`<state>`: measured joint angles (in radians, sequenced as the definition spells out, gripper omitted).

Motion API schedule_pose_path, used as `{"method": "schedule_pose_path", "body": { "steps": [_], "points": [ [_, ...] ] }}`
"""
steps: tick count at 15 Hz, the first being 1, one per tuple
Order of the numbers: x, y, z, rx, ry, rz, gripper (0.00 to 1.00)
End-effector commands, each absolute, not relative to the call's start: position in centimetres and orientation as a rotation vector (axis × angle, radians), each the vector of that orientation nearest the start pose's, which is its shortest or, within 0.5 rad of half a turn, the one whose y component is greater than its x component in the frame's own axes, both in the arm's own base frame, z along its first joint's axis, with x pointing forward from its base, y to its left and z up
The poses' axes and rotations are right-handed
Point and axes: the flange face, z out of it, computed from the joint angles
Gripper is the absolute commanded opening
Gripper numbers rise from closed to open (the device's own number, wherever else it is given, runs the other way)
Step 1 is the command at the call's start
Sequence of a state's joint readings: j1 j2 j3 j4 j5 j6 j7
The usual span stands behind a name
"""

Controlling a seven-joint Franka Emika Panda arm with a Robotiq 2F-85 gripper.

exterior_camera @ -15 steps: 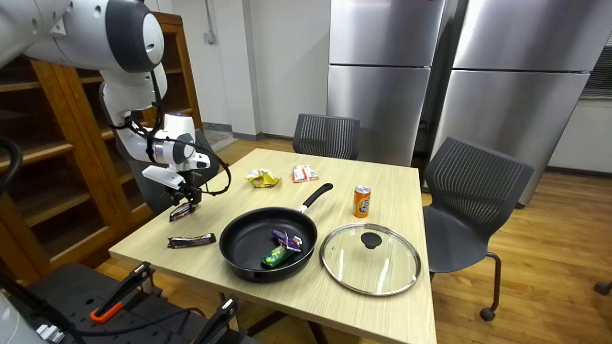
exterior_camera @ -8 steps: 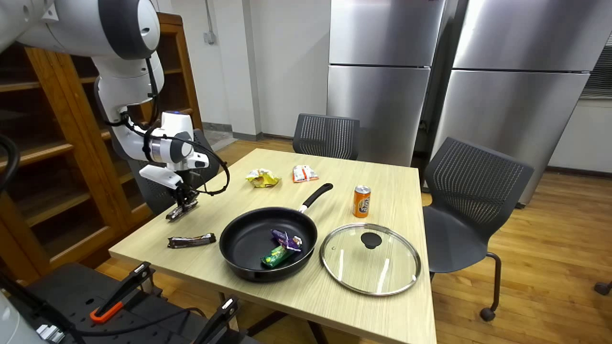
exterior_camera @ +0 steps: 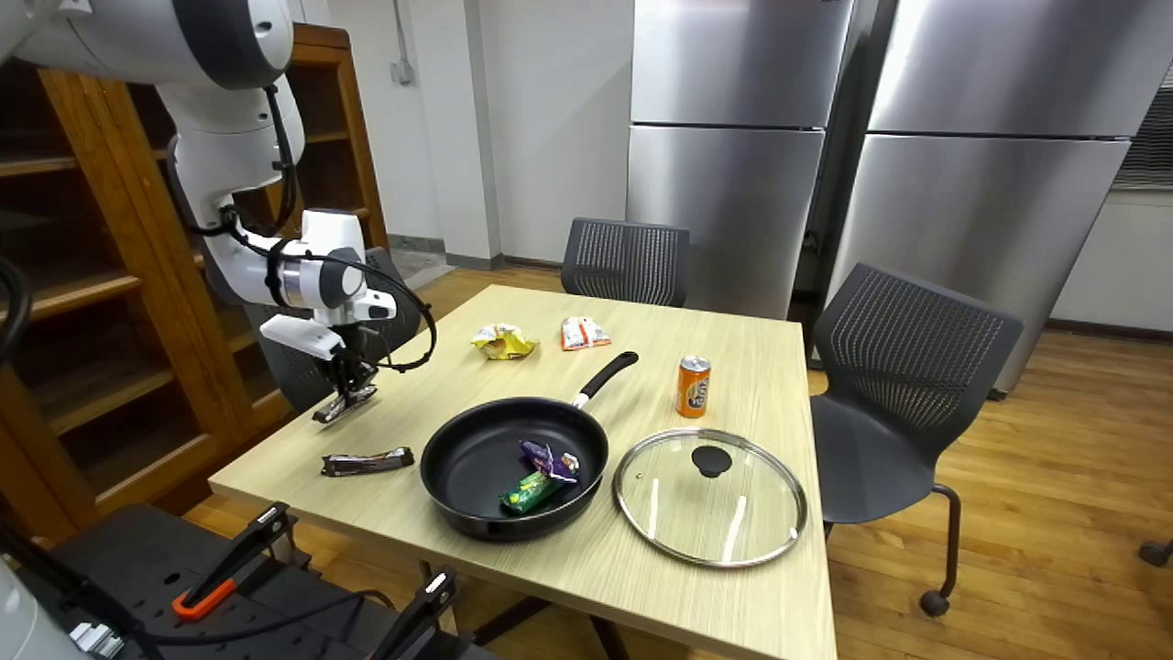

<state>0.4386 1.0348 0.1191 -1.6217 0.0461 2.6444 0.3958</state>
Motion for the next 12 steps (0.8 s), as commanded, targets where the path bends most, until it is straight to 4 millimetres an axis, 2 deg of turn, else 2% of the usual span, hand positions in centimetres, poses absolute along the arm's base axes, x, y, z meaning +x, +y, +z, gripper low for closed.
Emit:
{"method": "schedule_pose_path", "body": {
  "steps": [1,6,12],
  "points": [
    [54.8,33.6,5.1,-3.038,-0.073,0.055,0.03],
    [53.9,31.6,8.1,-3.035,-0.065,-0.012,0.03],
    [52.8,27.3,10.5,-3.043,-0.043,-0.057,0.03]
  ]
}}
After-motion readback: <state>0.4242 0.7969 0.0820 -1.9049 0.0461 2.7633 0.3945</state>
